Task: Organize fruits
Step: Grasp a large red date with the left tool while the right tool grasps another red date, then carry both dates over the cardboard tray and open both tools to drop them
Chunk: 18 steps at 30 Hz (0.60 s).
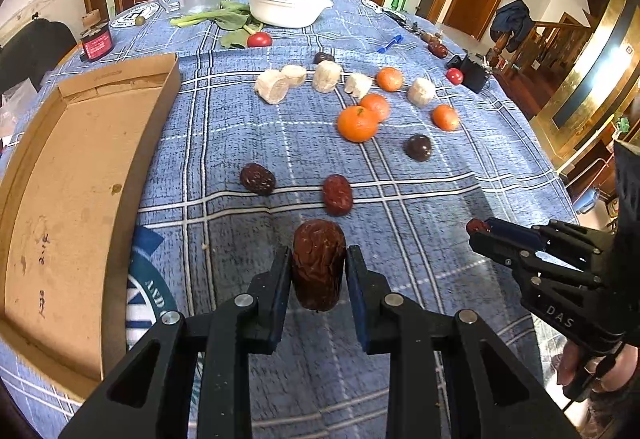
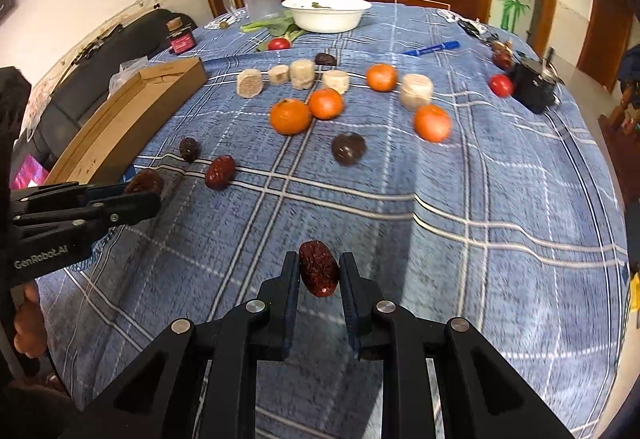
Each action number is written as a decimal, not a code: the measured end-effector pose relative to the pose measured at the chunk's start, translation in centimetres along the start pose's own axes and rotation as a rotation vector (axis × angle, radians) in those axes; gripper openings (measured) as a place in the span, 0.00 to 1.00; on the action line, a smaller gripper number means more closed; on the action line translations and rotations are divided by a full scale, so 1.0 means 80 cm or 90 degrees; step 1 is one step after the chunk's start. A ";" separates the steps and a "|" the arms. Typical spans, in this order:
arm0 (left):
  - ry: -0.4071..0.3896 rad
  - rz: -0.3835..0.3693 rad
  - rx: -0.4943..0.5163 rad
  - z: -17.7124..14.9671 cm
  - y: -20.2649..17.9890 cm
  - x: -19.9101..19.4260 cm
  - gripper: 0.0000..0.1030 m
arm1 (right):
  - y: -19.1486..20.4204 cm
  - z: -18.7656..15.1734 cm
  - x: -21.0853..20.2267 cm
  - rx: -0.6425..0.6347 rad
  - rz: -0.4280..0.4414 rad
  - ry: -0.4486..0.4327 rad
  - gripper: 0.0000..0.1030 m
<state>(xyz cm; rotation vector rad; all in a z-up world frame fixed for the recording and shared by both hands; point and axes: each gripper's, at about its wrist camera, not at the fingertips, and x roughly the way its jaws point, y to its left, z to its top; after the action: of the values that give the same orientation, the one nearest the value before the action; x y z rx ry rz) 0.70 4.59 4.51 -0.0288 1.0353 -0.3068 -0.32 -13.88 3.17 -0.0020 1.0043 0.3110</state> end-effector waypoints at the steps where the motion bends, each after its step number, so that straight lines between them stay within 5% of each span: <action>1: 0.000 0.002 0.000 -0.001 -0.002 -0.002 0.25 | -0.002 -0.002 -0.002 0.004 0.001 -0.001 0.21; 18: -0.036 0.017 -0.018 -0.008 0.023 -0.058 0.26 | 0.021 0.002 -0.018 -0.020 -0.005 -0.021 0.21</action>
<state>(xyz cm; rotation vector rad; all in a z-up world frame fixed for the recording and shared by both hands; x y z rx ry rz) -1.60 7.63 7.82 -0.0481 0.9836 -0.2654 -1.35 -12.63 4.67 -0.0295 0.9662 0.3197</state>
